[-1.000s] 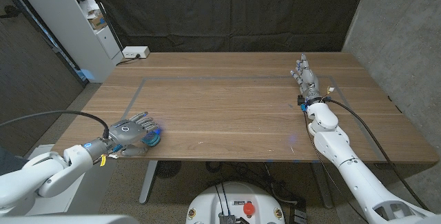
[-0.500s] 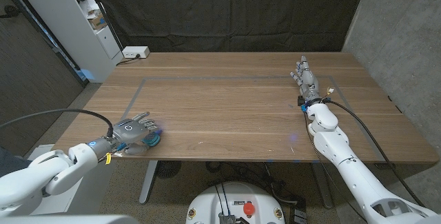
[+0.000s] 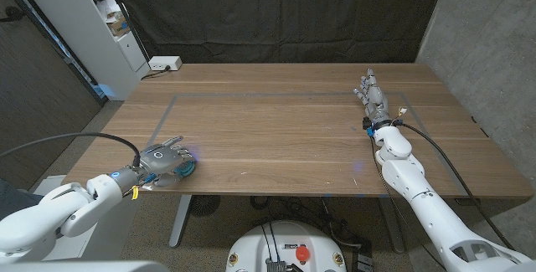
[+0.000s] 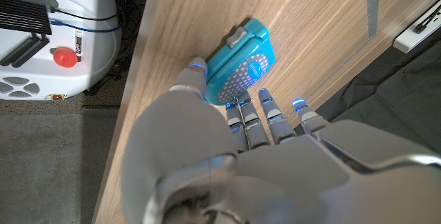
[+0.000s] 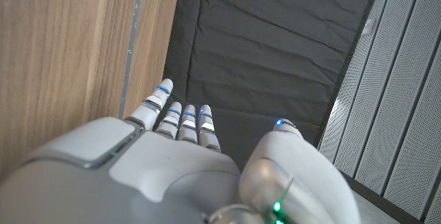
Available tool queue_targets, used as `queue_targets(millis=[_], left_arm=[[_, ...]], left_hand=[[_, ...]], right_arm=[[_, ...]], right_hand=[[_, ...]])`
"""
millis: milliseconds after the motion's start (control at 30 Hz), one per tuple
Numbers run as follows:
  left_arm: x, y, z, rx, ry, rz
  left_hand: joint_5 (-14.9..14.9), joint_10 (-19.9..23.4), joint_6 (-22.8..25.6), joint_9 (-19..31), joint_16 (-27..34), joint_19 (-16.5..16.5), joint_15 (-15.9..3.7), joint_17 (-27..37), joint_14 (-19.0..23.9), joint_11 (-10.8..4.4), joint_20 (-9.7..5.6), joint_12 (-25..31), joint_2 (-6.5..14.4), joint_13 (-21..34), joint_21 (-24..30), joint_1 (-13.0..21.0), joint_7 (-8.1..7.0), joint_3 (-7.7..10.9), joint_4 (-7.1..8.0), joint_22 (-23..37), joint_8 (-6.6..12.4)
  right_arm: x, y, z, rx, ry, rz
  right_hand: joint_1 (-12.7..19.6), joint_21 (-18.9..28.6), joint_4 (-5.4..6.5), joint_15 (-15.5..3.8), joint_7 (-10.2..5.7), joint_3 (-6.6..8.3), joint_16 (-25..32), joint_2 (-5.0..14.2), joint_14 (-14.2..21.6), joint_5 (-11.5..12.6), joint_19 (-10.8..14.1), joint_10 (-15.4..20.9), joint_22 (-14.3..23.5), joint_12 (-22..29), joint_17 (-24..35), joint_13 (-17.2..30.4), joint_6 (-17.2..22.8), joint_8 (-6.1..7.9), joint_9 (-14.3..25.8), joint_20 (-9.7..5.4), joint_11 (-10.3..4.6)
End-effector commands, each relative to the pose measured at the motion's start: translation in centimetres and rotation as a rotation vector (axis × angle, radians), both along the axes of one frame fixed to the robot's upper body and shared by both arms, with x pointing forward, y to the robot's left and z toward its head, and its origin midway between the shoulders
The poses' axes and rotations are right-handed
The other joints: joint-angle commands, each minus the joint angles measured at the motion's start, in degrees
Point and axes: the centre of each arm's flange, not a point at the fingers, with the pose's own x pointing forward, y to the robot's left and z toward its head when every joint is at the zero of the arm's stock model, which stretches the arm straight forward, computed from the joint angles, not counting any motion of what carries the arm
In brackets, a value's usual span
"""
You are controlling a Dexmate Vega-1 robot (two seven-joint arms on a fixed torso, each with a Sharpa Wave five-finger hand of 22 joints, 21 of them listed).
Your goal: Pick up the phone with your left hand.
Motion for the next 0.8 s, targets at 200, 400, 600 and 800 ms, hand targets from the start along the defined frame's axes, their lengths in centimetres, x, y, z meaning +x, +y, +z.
queue_targets(millis=[200, 400, 600, 800], left_arm=[[0.73, 0.22, 0.05, -0.027, -0.023, -0.011], [1.02, 0.26, -0.04, -0.029, -0.017, -0.013], [1.01, 0.39, 0.06, -0.039, -0.021, -0.018], [0.8, 0.35, 0.31, -0.04, -0.029, -0.013]], left_hand=[[-2.1, 7.5, 8.2, 0.1, 1.1, 4.2, -3.4, 0.0, 5.2, -2.14, -0.32, 2.0, 0.7, 0.8, 1.0, 2.5, -1.47, -0.54, -0.1, 0.0, 2.08], [-2.4, 10.0, 10.6, 0.2, 1.2, 5.2, -3.83, 0.0, 6.8, -2.5, -0.19, 2.5, 0.8, 1.0, 1.0, 3.2, -1.9, -0.7, -0.2, 0.0, 2.5], [-2.5, 10.8, 11.4, 0.2, 1.3, 5.6, -3.67, 0.0, 7.4, -2.44, -0.23, 2.7, 0.9, 1.1, 1.0, 3.4, -1.84, -0.8, -0.14, 0.0, 2.61], [-2.6, 10.9, 11.6, 0.2, 1.4, 5.8, -3.61, 0.0, 7.9, -2.42, -0.23, 2.6, 1.0, 1.2, 1.0, 3.4, -1.9, -0.91, -0.01, 0.0, 2.53]], right_arm=[[0.25, 0.09, -0.17, 0.005, 0.016, -0.009], [0.32, 0.33, -0.15, 0.006, 0.016, -0.01], [0.31, 0.52, -0.2, 0.01, 0.014, -0.012], [0.12, 0.56, -0.05, 0.01, 0.006, -0.015]], right_hand=[[0.1, -0.2, 0.03, 0.31, -0.03, -0.42, 0.3, 0.51, 0.5, 0.5, 0.3, 0.2, 0.3, 0.1, 0.1, 0.2, 0.4, 0.13, 0.1, 0.53, -0.02], [0.1, -0.2, 0.03, 0.29, -0.04, -0.46, 0.3, 0.53, 0.6, 0.5, 0.2, 0.2, 0.3, 0.1, 0.1, 0.2, 0.4, 0.13, 0.1, 0.54, -0.03], [0.1, -0.2, 0.03, 0.27, -0.06, -0.5, 0.3, 0.53, 0.5, 0.5, 0.2, 0.2, 0.3, 0.1, 0.1, 0.2, 0.4, 0.14, 0.1, 0.55, -0.01], [0.0, -0.2, 0.02, 0.25, -0.1, -0.55, 0.3, 0.56, 0.5, 0.5, 0.2, 0.2, 0.3, 0.1, 0.2, 0.2, 0.4, 0.13, 0.1, 0.57, -0.04]])
